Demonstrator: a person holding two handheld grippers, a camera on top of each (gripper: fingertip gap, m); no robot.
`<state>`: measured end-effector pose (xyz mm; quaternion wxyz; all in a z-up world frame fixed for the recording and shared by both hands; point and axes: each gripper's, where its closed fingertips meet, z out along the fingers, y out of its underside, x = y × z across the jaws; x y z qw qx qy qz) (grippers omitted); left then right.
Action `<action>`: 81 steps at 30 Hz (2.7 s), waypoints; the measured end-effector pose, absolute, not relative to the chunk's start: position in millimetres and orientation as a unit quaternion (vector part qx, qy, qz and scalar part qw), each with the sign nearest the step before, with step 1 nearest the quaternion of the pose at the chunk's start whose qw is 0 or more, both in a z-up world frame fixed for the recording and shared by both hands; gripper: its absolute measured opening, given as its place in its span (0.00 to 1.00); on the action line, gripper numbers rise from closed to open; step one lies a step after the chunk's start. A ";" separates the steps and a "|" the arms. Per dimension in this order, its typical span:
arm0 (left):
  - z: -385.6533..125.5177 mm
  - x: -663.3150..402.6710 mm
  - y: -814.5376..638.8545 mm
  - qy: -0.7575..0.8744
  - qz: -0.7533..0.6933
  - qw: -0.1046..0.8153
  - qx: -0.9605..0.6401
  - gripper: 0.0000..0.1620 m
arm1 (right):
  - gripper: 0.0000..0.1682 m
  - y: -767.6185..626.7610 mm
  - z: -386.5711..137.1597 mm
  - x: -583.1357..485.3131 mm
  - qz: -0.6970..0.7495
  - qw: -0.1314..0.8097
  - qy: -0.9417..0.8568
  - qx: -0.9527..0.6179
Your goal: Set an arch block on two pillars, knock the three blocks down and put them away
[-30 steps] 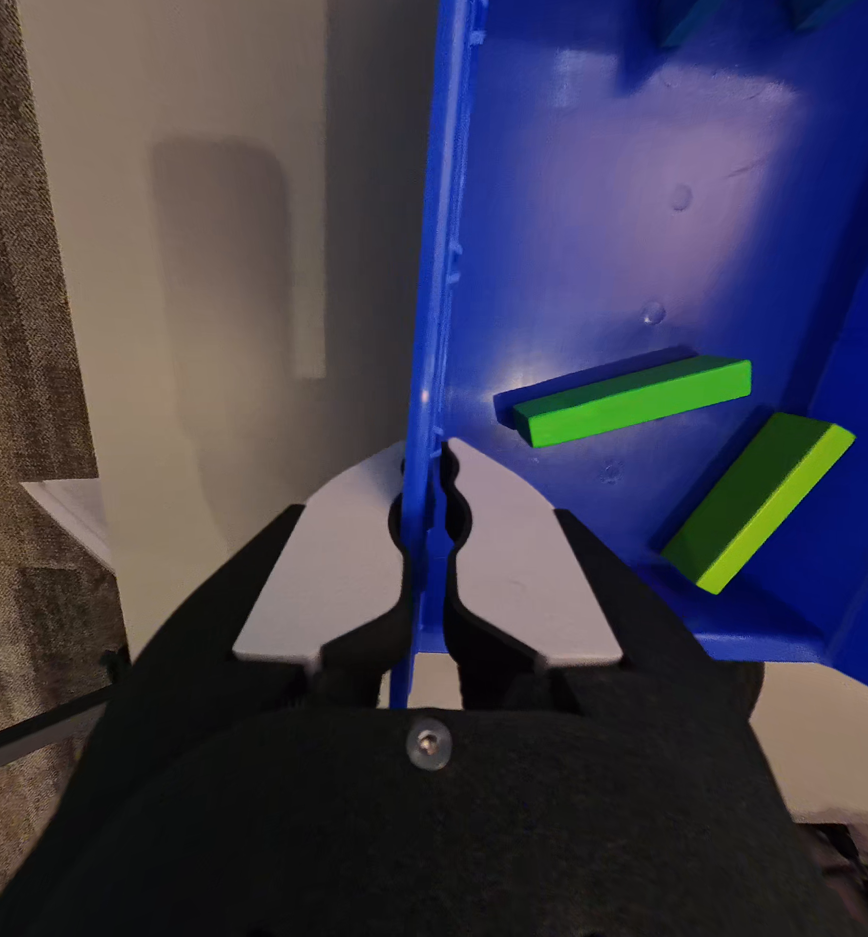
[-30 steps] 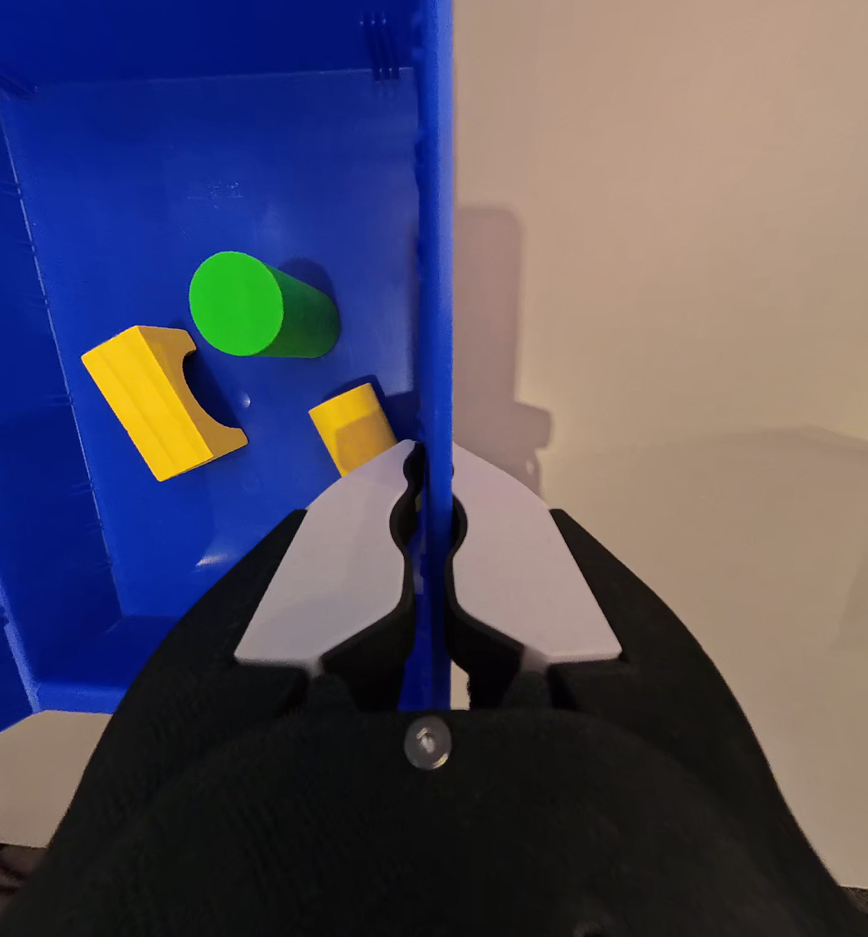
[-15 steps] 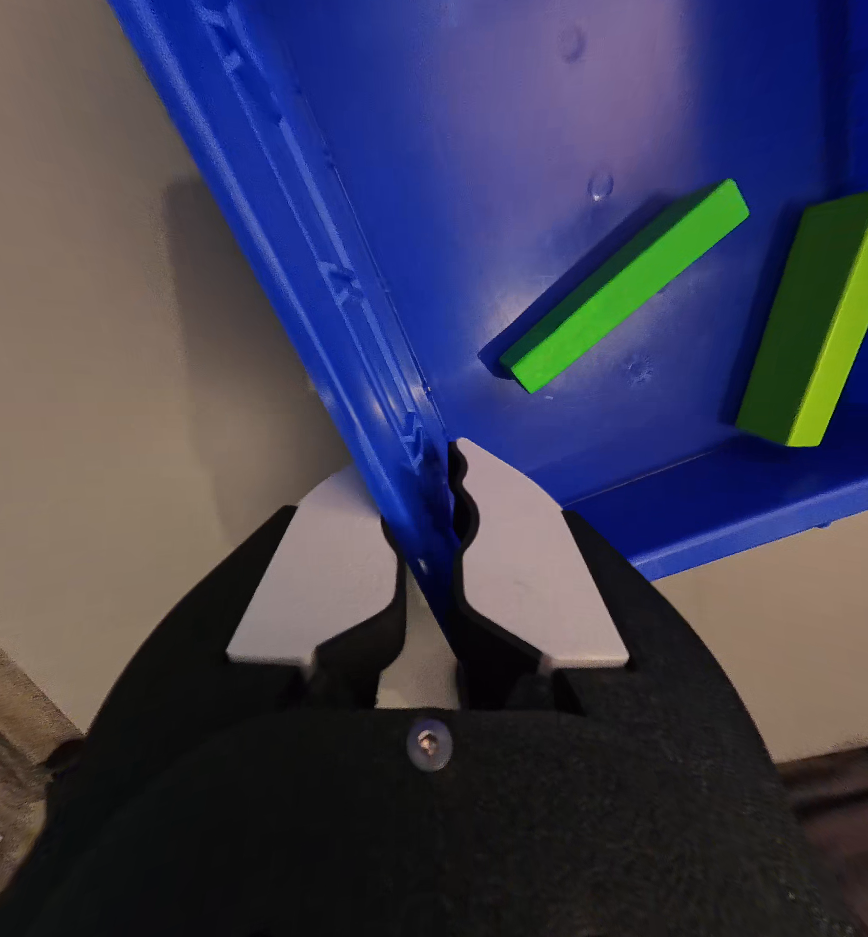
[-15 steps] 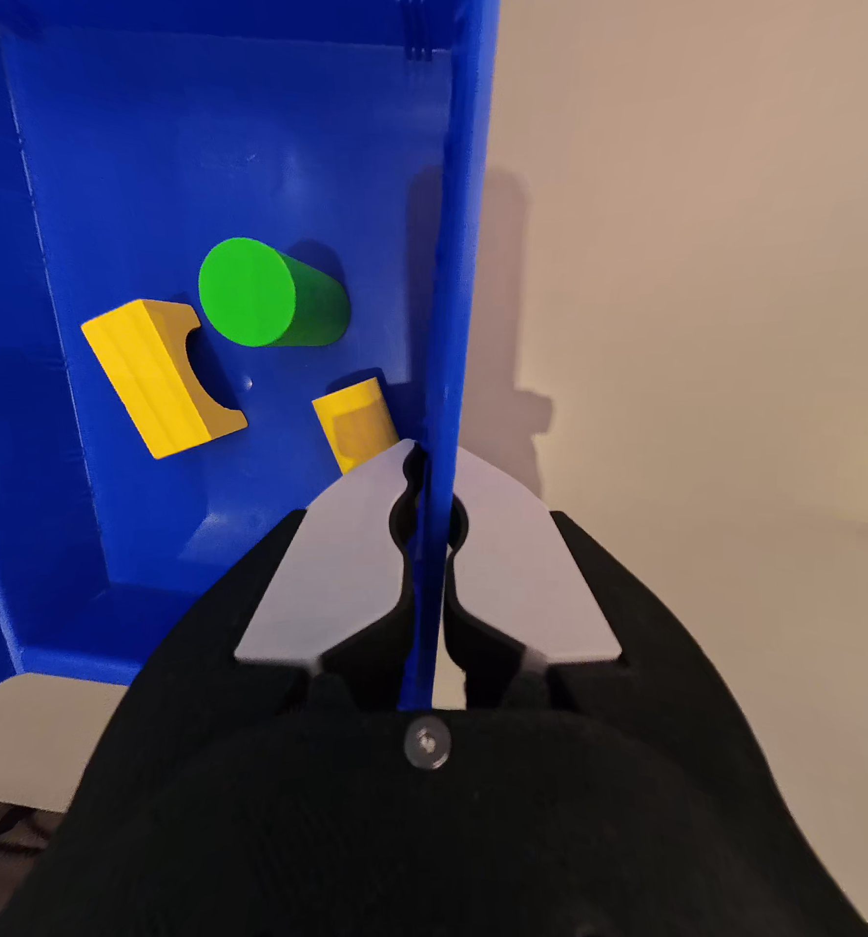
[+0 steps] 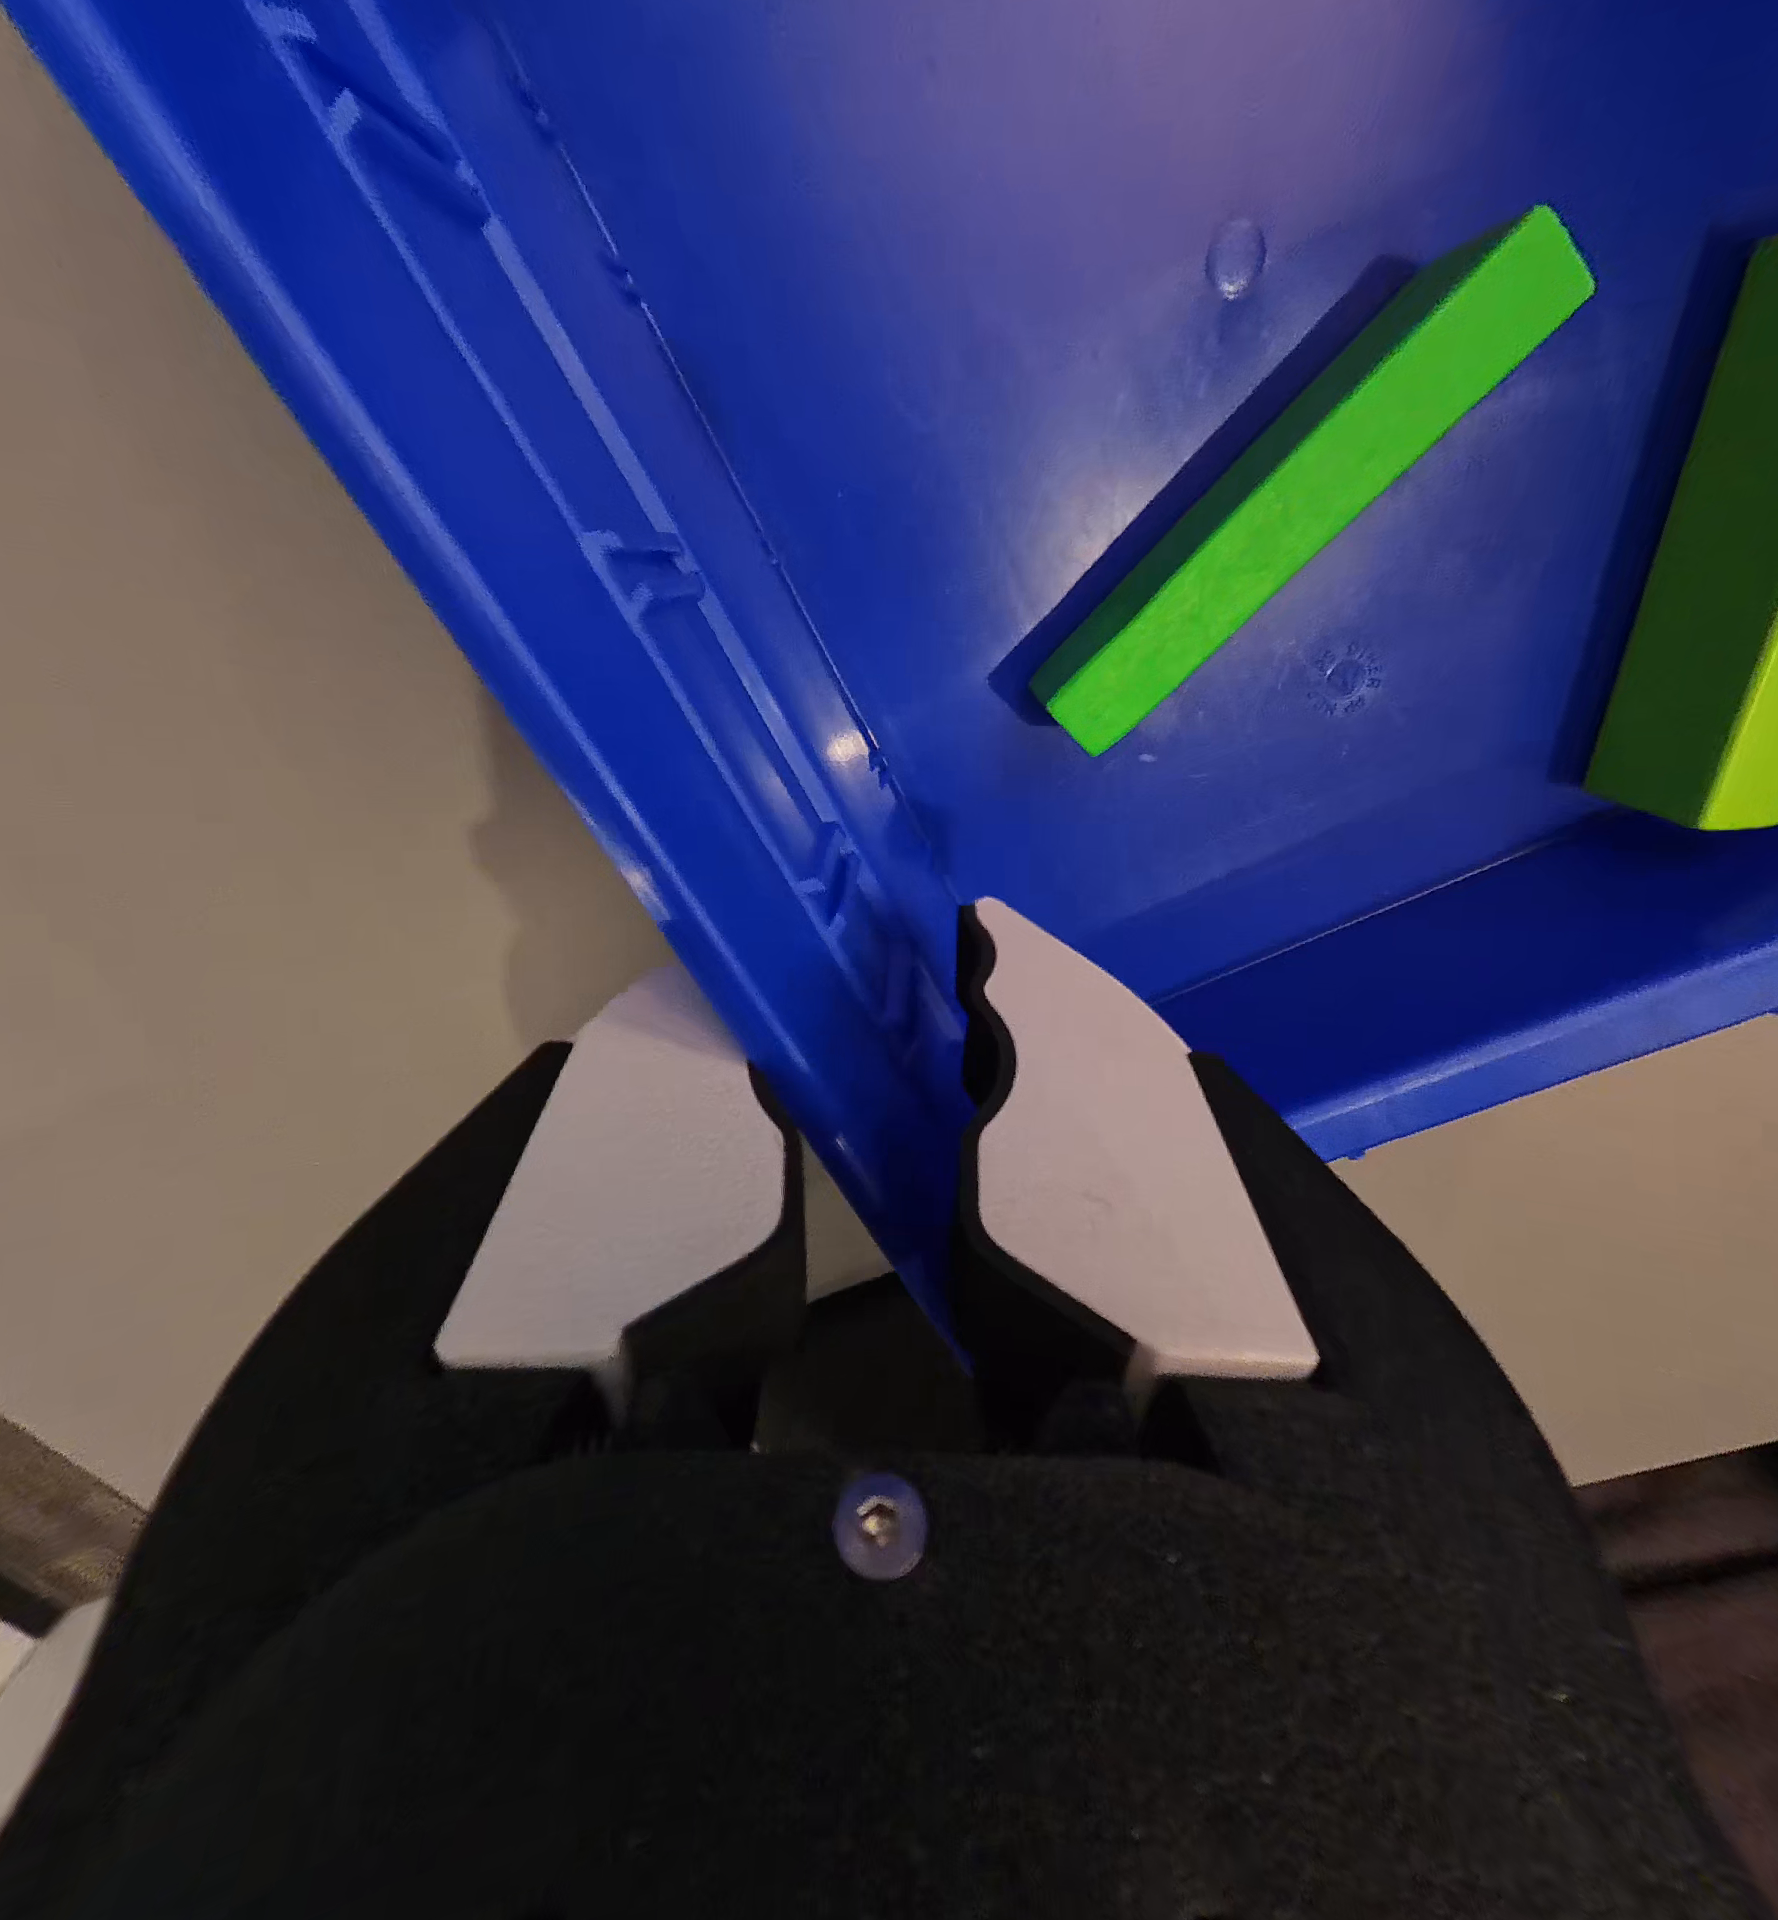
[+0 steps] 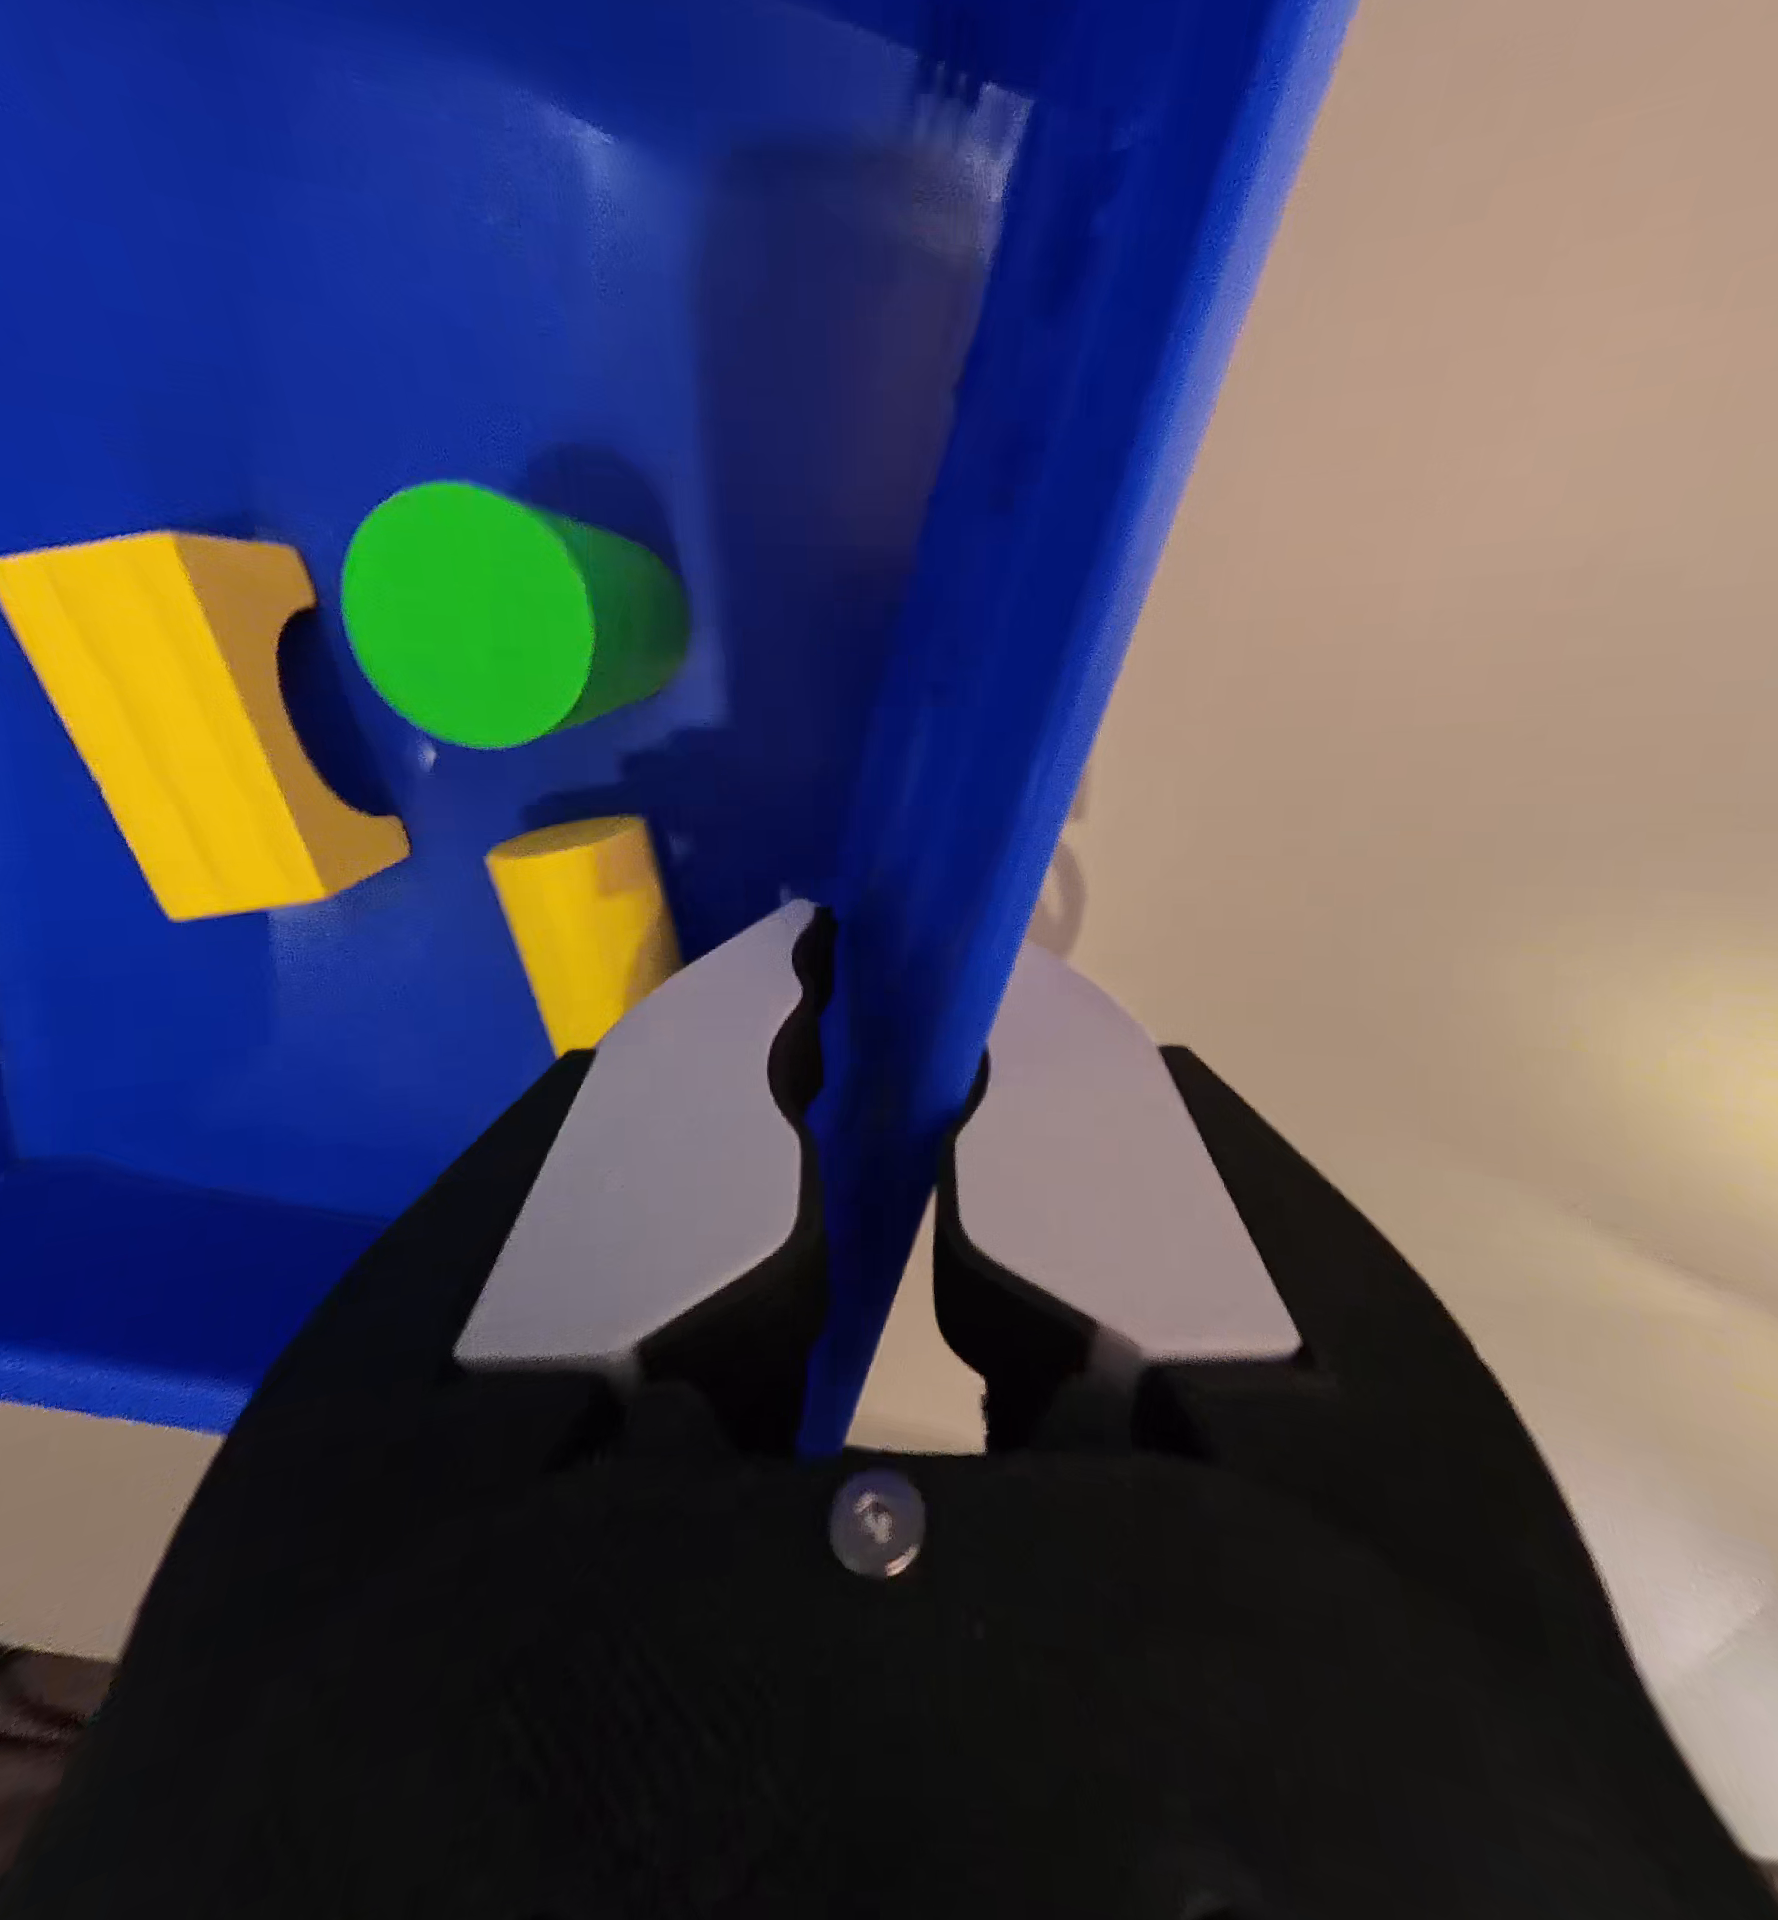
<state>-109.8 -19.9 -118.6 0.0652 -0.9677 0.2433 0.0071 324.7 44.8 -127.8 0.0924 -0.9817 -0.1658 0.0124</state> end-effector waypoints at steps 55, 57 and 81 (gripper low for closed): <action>158.6 -242.8 -111.2 0.025 -0.094 0.629 -0.772 0.40 | 0.05 64.4 -81.4 -242.4 0.216 0.052 -0.294 -0.929; 156.7 -245.8 -109.5 0.022 -0.095 0.625 -0.774 0.40 | 0.05 63.6 -104.4 -233.3 0.207 0.041 -0.273 -0.939; -63.6 -358.2 -59.7 -0.125 -0.106 0.241 -0.957 0.49 | 0.10 37.6 -129.6 108.2 0.092 0.074 -0.208 -0.971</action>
